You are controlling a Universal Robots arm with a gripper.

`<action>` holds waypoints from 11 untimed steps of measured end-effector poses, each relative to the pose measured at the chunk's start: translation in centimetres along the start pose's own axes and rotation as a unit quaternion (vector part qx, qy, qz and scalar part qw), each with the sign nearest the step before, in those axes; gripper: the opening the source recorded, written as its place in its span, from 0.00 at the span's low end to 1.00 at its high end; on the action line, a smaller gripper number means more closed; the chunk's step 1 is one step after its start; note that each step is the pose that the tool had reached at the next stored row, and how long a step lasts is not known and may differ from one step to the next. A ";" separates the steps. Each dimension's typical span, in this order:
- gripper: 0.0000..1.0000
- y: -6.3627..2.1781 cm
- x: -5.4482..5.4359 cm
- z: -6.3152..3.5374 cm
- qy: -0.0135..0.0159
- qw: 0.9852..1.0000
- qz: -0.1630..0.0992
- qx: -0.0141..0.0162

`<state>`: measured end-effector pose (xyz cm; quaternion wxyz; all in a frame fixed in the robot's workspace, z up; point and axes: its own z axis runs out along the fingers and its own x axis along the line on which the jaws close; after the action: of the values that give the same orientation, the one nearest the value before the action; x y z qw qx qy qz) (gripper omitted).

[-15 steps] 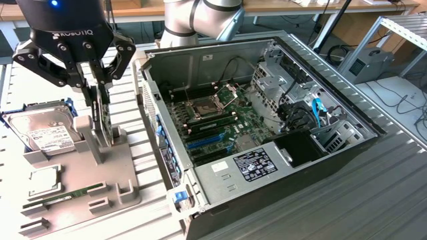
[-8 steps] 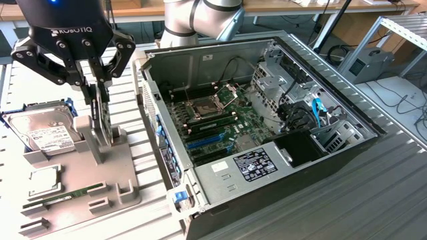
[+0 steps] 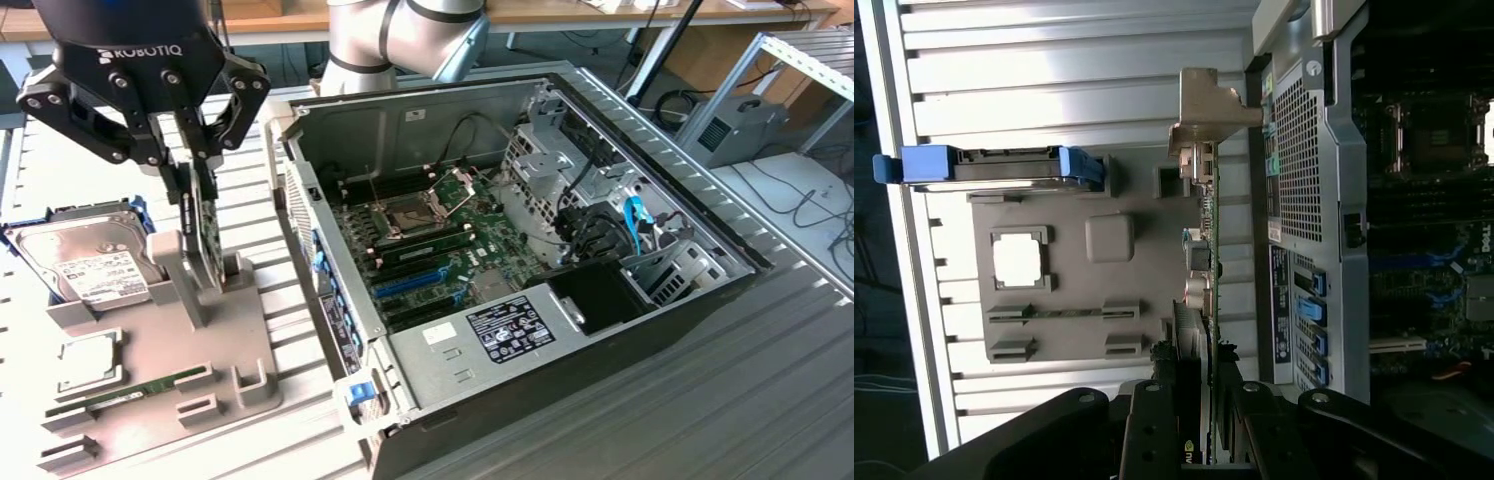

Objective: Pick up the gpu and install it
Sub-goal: 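Pick up the gpu and move the gpu toward the slot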

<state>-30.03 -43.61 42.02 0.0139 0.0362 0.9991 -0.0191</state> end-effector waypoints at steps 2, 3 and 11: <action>0.26 -0.01 0.0 -0.19 0.000 1.000 0.000 0.000; 0.26 -0.01 0.0 -0.25 0.000 1.000 0.000 0.000; 0.26 0.00 -0.1 -0.35 0.000 1.000 0.000 0.000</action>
<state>-29.94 -43.61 42.37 0.0138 0.0362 0.9991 -0.0191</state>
